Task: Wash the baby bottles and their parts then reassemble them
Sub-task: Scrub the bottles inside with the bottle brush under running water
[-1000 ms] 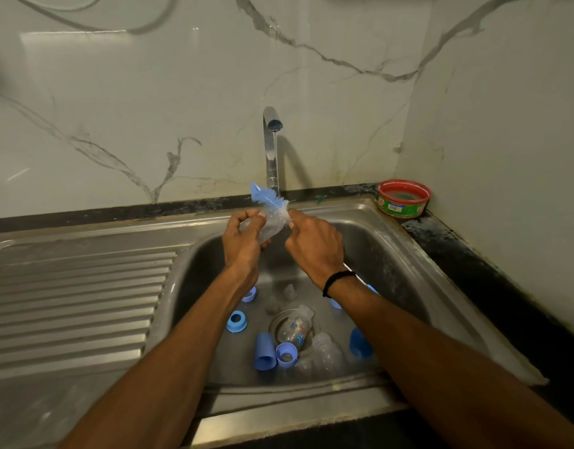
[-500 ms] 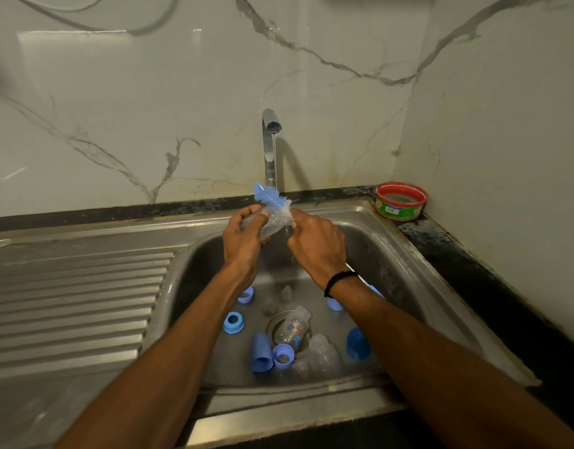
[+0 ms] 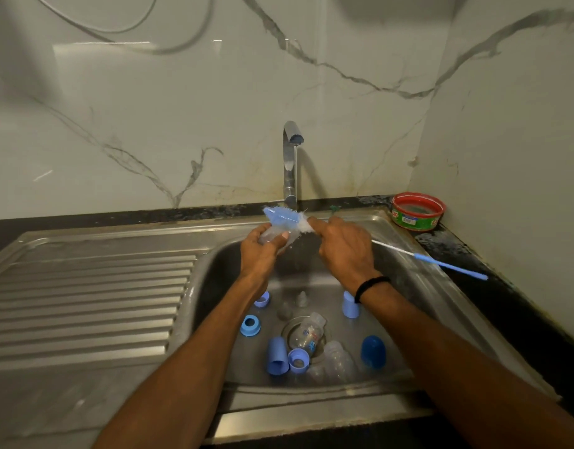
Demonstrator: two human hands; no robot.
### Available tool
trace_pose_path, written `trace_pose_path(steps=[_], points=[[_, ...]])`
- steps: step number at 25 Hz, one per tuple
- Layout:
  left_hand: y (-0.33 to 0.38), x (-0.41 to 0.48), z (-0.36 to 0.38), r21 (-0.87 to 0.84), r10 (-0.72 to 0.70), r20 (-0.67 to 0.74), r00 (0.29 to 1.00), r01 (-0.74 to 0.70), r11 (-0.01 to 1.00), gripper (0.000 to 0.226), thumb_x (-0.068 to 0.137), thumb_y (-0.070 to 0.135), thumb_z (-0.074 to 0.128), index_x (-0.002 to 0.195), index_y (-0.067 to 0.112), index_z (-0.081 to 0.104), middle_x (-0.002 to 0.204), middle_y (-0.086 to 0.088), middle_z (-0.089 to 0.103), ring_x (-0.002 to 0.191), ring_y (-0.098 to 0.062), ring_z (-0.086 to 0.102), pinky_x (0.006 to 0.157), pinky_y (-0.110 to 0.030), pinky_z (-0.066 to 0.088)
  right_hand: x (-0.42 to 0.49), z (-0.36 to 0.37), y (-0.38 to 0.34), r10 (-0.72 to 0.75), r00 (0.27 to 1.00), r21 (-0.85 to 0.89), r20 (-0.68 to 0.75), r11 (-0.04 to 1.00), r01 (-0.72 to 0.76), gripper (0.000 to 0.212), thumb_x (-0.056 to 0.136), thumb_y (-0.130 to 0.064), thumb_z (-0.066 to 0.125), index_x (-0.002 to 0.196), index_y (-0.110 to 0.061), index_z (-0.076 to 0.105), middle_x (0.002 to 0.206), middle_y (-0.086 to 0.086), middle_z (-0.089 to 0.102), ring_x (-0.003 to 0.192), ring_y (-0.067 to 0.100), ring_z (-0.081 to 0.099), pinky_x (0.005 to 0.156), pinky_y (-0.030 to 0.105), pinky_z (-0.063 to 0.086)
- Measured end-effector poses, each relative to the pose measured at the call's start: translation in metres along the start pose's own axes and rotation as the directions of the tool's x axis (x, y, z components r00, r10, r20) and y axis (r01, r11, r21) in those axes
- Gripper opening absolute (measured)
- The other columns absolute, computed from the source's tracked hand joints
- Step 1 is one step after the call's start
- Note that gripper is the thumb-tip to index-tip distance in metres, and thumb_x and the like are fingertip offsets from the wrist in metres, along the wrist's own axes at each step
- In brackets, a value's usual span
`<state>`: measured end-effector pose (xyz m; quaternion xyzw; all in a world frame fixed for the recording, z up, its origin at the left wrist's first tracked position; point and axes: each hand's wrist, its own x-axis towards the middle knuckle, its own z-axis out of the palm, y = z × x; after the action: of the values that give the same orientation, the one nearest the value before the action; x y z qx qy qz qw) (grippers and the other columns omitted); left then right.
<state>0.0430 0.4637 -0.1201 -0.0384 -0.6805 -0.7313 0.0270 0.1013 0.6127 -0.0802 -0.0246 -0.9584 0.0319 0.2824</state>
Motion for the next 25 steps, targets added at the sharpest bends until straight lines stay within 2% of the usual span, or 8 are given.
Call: trace_pose_path(steps=[3, 6, 10, 13, 16, 20, 22, 25], points=[[0.004, -0.001, 0.001, 0.031, 0.059, -0.016, 0.998, -0.058, 0.998, 0.041, 0.088, 0.020, 0.076, 0.126, 0.019, 0.059, 0.116, 0.003, 0.066, 0.106, -0.012, 0.065, 0.092, -0.027, 0.054, 0.001, 0.009, 0.007, -0.010, 0.994, 0.024, -0.112, 1.000, 0.013, 0.050, 0.085, -0.008, 0.063, 0.131, -0.028, 0.061, 0.081, 0.011, 0.060, 0.072, 0.032, 0.059, 0.067, 0.035, 0.042], [0.005, 0.004, 0.004, -0.004, 0.043, -0.050, 0.998, -0.043, 0.999, 0.045, 0.087, 0.023, 0.078, 0.123, 0.020, 0.050, 0.116, 0.000, 0.062, 0.105, -0.017, 0.063, 0.094, -0.035, 0.055, 0.003, 0.018, 0.004, -0.015, 0.995, 0.127, -0.095, 0.992, 0.027, 0.038, 0.097, -0.019, 0.056, 0.135, -0.022, 0.057, 0.088, 0.014, 0.061, 0.080, 0.031, 0.058, 0.076, 0.038, 0.046], [-0.001, 0.006, 0.005, -0.015, -0.002, -0.015, 1.000, 0.002, 1.000, 0.041, 0.088, 0.025, 0.074, 0.119, 0.019, 0.048, 0.120, -0.008, 0.060, 0.107, -0.025, 0.063, 0.095, -0.045, 0.056, 0.004, 0.025, 0.001, -0.002, 0.986, 0.125, -0.168, 0.992, 0.024, 0.035, 0.098, -0.030, 0.054, 0.132, -0.019, 0.060, 0.089, 0.015, 0.062, 0.080, 0.031, 0.058, 0.076, 0.039, 0.045], [0.003, 0.003, 0.008, 0.027, 0.106, 0.038, 0.994, -0.107, 0.994, 0.035, 0.087, 0.015, 0.074, 0.114, 0.015, 0.052, 0.113, 0.001, 0.062, 0.104, -0.016, 0.063, 0.087, -0.033, 0.057, 0.005, 0.025, 0.007, 0.024, 0.982, 0.143, -0.187, 0.990, 0.003, 0.032, 0.097, -0.025, 0.056, 0.128, -0.020, 0.063, 0.085, 0.013, 0.063, 0.077, 0.030, 0.057, 0.073, 0.037, 0.042], [0.007, 0.004, 0.007, 0.037, 0.162, -0.021, 0.987, -0.161, 0.986, 0.036, 0.085, 0.008, 0.076, 0.110, 0.015, 0.052, 0.104, 0.011, 0.059, 0.093, -0.004, 0.061, 0.074, -0.017, 0.052, 0.006, 0.024, 0.012, 0.013, 0.973, 0.162, -0.229, 0.987, 0.025, 0.029, 0.094, -0.019, 0.061, 0.123, -0.019, 0.067, 0.078, 0.012, 0.062, 0.070, 0.030, 0.056, 0.068, 0.034, 0.039], [0.003, -0.005, 0.012, 0.077, 0.254, 0.021, 0.967, -0.255, 0.964, 0.039, 0.082, 0.006, 0.079, 0.110, 0.011, 0.053, 0.103, 0.005, 0.062, 0.091, -0.003, 0.064, 0.077, -0.019, 0.056, 0.005, 0.024, 0.011, 0.043, 0.977, 0.176, -0.210, 0.984, -0.005, 0.030, 0.095, -0.018, 0.059, 0.124, -0.019, 0.066, 0.079, 0.011, 0.061, 0.073, 0.028, 0.055, 0.070, 0.032, 0.034], [0.001, -0.008, 0.014, 0.089, 0.283, -0.003, 0.959, -0.282, 0.955, 0.041, 0.080, 0.004, 0.080, 0.111, 0.008, 0.053, 0.103, 0.002, 0.061, 0.091, -0.006, 0.064, 0.077, -0.019, 0.056, 0.003, 0.023, 0.008, 0.035, 0.980, 0.163, -0.196, 0.987, -0.002, 0.030, 0.096, -0.019, 0.058, 0.125, -0.019, 0.065, 0.081, 0.011, 0.061, 0.074, 0.028, 0.056, 0.071, 0.034, 0.040], [0.002, -0.005, 0.012, 0.072, 0.291, 0.005, 0.957, -0.291, 0.954, 0.041, 0.078, 0.001, 0.080, 0.110, 0.010, 0.055, 0.105, 0.002, 0.062, 0.094, -0.010, 0.065, 0.079, -0.028, 0.060, 0.002, 0.022, 0.006, 0.062, 0.981, 0.154, -0.183, 0.987, -0.034, 0.031, 0.096, -0.018, 0.057, 0.126, -0.020, 0.065, 0.083, 0.011, 0.062, 0.077, 0.029, 0.057, 0.075, 0.040, 0.045]])
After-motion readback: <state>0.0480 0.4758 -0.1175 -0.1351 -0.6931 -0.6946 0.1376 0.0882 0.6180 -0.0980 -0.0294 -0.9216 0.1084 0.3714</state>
